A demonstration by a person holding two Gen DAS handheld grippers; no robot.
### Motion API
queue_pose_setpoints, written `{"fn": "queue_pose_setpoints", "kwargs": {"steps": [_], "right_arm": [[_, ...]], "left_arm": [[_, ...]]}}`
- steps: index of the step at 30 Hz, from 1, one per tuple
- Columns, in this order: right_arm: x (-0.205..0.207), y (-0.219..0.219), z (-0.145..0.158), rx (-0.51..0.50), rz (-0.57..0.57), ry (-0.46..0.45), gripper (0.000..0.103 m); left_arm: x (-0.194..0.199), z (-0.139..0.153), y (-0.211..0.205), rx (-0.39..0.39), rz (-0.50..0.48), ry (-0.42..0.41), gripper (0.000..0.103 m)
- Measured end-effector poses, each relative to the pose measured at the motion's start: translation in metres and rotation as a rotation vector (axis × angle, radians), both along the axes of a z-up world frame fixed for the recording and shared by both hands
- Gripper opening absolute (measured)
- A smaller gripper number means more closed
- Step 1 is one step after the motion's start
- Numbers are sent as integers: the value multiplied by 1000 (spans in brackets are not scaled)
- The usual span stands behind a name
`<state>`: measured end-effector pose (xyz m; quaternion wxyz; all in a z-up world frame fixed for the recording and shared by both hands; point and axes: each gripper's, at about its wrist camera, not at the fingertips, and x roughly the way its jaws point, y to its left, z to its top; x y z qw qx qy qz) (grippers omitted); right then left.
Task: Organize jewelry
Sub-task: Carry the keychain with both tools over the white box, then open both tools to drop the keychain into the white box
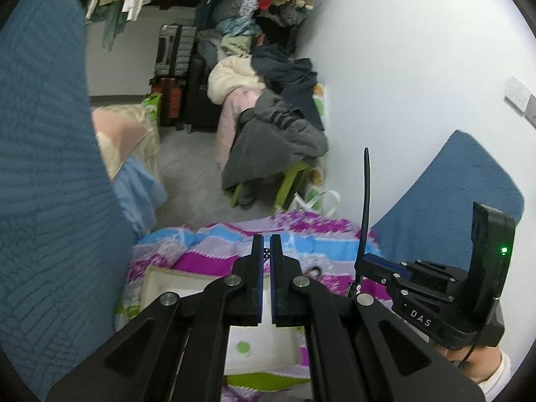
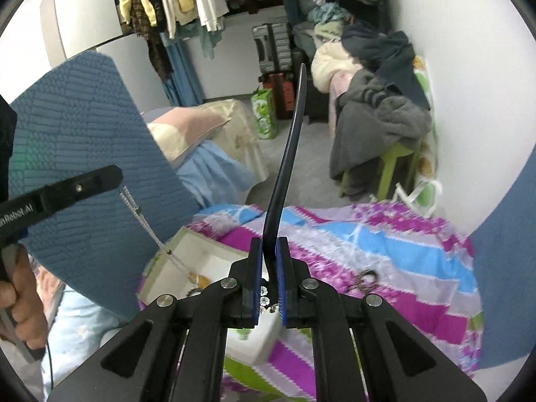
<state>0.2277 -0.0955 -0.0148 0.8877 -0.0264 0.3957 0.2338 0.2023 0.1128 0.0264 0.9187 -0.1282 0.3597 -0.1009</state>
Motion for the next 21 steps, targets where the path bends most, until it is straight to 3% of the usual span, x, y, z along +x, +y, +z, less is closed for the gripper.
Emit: {"fn": "queue_pose_setpoints", "kwargs": {"steps": [2, 12, 21], "right_arm": [[-4, 11, -17, -37, 1, 7, 6], [-13, 35, -109, -41, -1, 181, 6], [-19, 45, -145, -55, 17, 239, 6]], "left_arm": [[-1, -18, 6, 7, 3, 27, 2], [-3, -114, 17, -11, -1, 176, 2], [-14, -173, 13, -5, -8, 291, 2]]}}
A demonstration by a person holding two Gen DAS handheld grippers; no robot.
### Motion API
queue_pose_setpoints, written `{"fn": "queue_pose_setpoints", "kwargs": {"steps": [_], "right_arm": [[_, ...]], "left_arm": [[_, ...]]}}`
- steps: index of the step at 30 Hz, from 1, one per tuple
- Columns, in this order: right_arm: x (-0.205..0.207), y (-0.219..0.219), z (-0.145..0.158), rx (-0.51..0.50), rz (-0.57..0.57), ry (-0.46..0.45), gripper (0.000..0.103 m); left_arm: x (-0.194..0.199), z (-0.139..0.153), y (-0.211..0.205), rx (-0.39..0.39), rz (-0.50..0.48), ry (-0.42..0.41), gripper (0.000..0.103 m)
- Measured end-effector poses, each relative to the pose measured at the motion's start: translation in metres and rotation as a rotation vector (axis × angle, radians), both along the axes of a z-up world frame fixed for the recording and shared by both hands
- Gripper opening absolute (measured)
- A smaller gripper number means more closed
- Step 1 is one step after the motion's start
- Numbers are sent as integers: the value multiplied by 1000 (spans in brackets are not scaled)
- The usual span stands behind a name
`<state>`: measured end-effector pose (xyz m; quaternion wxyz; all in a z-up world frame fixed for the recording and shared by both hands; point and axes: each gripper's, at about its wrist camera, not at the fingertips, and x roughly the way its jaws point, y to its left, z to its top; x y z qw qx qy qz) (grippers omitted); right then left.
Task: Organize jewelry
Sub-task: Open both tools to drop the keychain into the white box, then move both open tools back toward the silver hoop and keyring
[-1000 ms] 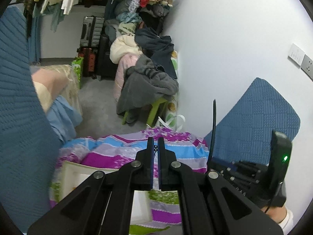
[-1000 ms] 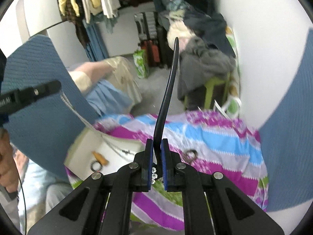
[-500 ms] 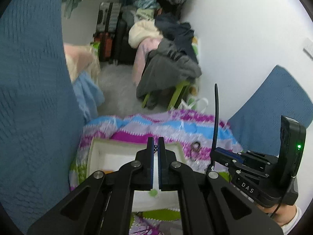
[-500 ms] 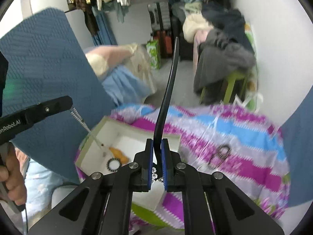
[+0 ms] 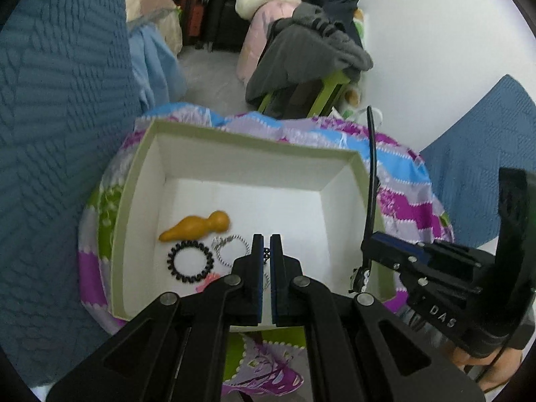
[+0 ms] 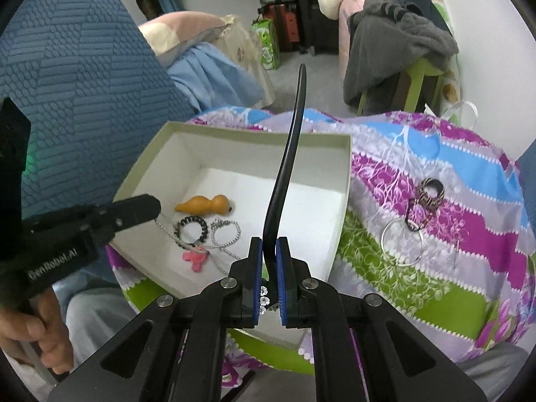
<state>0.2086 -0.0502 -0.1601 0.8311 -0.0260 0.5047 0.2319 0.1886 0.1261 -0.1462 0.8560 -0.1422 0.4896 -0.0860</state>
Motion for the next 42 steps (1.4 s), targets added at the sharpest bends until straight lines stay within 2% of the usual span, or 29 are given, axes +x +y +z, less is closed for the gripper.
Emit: {"fn": "queue_pose_setpoints", "kwargs": {"steps": [3, 4, 5, 6, 7, 8, 9, 16, 18, 25, 35, 38, 42], "right_arm": [[-1, 0, 2, 21, 10, 14, 7], [-1, -1, 4, 21, 13, 13, 11], [-2, -1, 8, 25, 19, 8, 13], [-2, -2, 13, 36, 25, 1, 20], [-2, -4, 18, 48, 30, -6, 29], [-3, -4, 23, 57, 34, -12, 31], [-4, -7, 30, 69, 42, -26, 32], [-12, -32, 73, 105, 36, -134, 33], [-16, -44, 85, 108, 30, -177, 33], [-24, -87, 109, 116, -5, -281, 33], [-30, -148, 122, 120, -46, -362, 33], [-27, -171, 119, 111, -80, -383, 33], [-22, -198, 99, 79, -124, -370, 33]], "left_arm": [[-3, 2, 2, -10, 6, -4, 3], [-3, 3, 3, -17, 7, -2, 3], [-2, 4, 3, -24, 7, 1, 8], [-2, 7, 3, -24, 11, 6, 26], [-2, 9, 3, -18, 16, 4, 38], [-4, 13, 2, -12, 25, -12, 59], [-8, 20, 2, -5, 37, -46, 64], [-22, 54, -8, 3, 59, -133, 64], [-24, 62, -12, -15, 70, -154, 64], [-28, 89, -41, -30, 72, -233, 64], [-22, 110, -94, 11, 36, -308, 64], [-16, 105, -112, -32, 25, -298, 63], [-7, 87, -145, -64, -20, -269, 63]]}}
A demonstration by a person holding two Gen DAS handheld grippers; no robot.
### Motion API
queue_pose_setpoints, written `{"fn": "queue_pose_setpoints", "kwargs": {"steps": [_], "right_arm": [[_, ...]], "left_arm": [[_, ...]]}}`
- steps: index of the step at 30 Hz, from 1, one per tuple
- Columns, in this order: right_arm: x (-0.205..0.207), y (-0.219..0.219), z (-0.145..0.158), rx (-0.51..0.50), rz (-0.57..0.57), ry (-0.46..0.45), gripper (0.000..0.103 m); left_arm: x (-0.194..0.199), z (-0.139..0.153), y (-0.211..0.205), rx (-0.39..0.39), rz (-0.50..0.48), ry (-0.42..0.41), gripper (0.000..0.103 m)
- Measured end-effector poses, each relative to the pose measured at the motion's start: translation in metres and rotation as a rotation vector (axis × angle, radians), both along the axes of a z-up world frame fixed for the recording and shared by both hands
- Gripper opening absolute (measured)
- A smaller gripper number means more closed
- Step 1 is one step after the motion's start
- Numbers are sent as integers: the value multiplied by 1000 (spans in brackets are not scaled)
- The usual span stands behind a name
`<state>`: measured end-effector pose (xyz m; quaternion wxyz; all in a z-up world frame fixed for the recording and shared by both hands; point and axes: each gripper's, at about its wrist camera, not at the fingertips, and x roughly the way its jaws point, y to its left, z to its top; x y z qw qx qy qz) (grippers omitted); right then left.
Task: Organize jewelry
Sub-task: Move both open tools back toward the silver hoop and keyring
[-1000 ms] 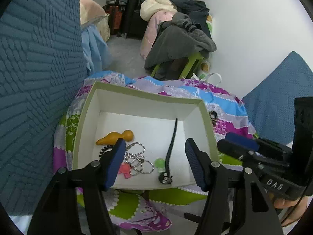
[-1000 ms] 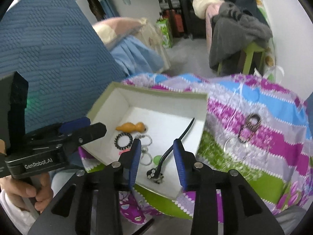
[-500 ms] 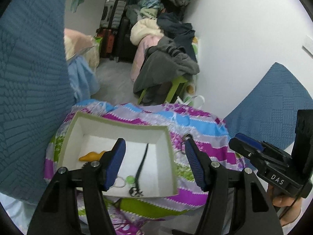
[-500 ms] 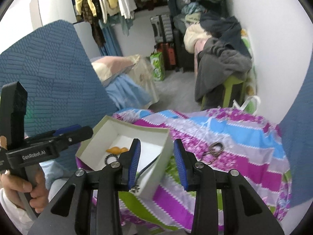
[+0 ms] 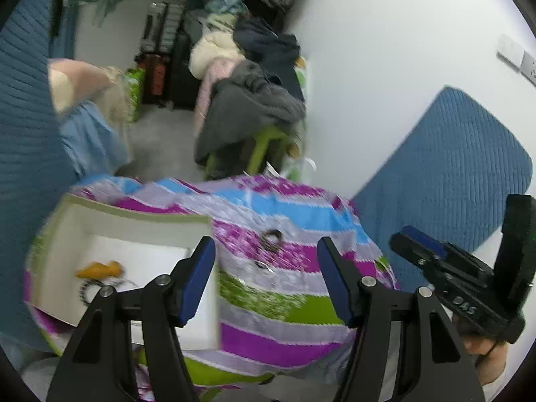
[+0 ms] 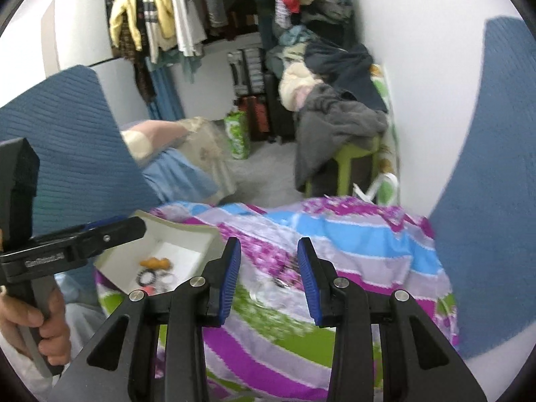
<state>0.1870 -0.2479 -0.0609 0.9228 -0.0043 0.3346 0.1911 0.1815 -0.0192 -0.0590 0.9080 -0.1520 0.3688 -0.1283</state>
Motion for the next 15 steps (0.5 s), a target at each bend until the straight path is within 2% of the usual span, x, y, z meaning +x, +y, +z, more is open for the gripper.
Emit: {"fn": "queue_pose_setpoints", "kwargs": {"steps": [3, 7, 9, 15], "right_arm": [[4, -20, -23, 16, -32, 38, 31], [13, -42, -59, 25, -50, 108, 21], [18, -47, -75, 31, -47, 135, 21], [42, -51, -117, 27, -32, 220, 19]], "left_arm": [[4, -15, -23, -14, -30, 18, 61], [9, -41, -47, -23, -55, 66, 53], [13, -55, -57, -18, -62, 92, 50], [27, -105, -75, -4, -44, 190, 49]]}}
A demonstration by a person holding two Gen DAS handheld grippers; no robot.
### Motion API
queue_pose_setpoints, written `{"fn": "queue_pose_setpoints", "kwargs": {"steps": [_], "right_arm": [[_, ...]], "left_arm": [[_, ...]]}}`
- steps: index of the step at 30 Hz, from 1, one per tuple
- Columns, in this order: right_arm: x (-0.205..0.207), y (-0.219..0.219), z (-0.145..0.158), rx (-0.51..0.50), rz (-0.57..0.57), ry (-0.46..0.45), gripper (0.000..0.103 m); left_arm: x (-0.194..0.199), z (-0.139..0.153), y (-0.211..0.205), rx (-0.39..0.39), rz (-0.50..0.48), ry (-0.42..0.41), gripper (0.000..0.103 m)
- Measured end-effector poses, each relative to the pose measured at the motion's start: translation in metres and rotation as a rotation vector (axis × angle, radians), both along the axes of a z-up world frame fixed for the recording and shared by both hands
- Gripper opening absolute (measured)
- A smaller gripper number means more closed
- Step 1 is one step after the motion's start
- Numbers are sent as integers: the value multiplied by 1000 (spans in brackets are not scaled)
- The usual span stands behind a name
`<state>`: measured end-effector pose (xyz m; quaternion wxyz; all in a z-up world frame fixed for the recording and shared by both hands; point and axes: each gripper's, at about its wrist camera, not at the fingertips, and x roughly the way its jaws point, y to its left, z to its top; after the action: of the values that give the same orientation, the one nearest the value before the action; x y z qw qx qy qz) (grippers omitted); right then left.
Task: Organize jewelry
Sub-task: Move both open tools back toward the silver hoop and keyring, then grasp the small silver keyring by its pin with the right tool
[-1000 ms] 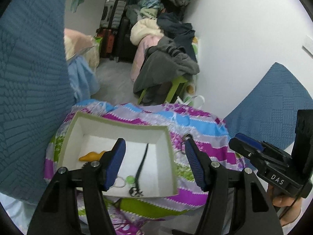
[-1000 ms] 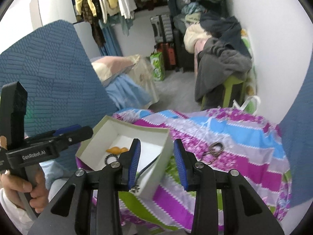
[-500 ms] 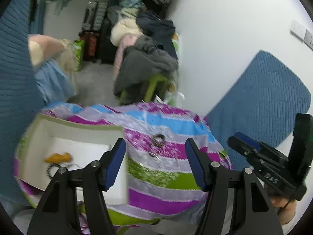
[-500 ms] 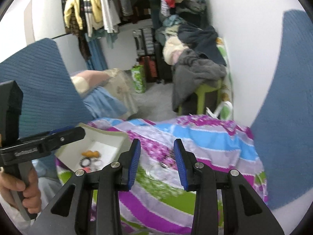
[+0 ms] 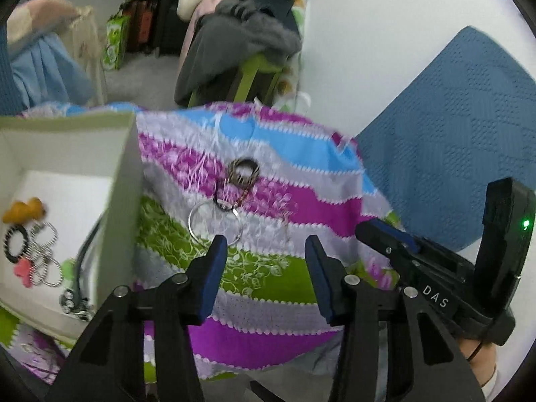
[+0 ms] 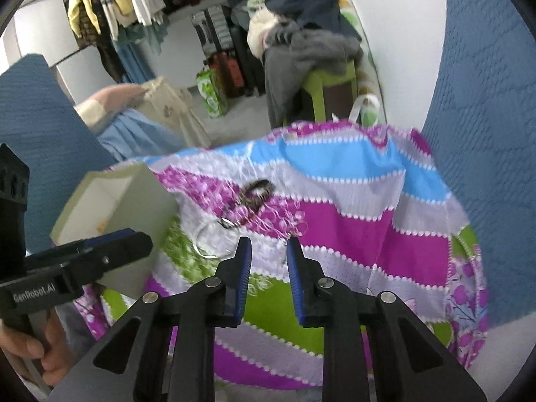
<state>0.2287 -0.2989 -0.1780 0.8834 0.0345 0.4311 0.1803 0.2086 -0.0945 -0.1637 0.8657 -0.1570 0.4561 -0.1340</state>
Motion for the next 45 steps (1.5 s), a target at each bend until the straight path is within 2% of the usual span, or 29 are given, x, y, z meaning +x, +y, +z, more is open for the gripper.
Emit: {"fn": "queue_pose_setpoints", "kwargs": {"steps": [7, 8, 9, 11, 18, 23, 26, 28, 32, 35, 38, 41, 45], "right_arm": [[33, 2, -48, 16, 51, 101, 19], [37, 2, -52, 18, 56, 110, 19], [41, 2, -57, 18, 60, 121, 19], [46, 5, -64, 8, 73, 135, 19], [60, 16, -79, -8, 115, 161, 19], [66, 22, -89, -56, 144, 162, 19], [64, 27, -87, -126, 166, 124, 14], [62, 29, -86, -176, 169, 110, 6], [64, 17, -85, -133, 139, 144, 4], [63, 11, -85, -139, 119, 147, 4], [61, 5, -84, -130, 100, 159, 4], [59, 6, -84, -129, 90, 164, 4], [58, 10, -81, -115, 76, 171, 4]], "left_arm": [[24, -46, -12, 116, 39, 73, 51], [26, -51, -13, 131, 44, 76, 56], [28, -55, -15, 151, 47, 73, 66], [30, -62, -18, 212, 54, 65, 76], [45, -82, -24, 313, 53, 70, 76], [52, -89, -22, 334, 41, 56, 76], [55, -90, -23, 339, 35, 47, 76], [57, -91, -24, 344, 27, 43, 76], [56, -93, -26, 372, 12, 27, 76], [57, -94, -33, 406, -5, 14, 76], [59, -94, -35, 400, -4, 15, 75], [60, -93, -38, 409, -11, 5, 68], [60, -92, -35, 388, -1, 19, 67]]}}
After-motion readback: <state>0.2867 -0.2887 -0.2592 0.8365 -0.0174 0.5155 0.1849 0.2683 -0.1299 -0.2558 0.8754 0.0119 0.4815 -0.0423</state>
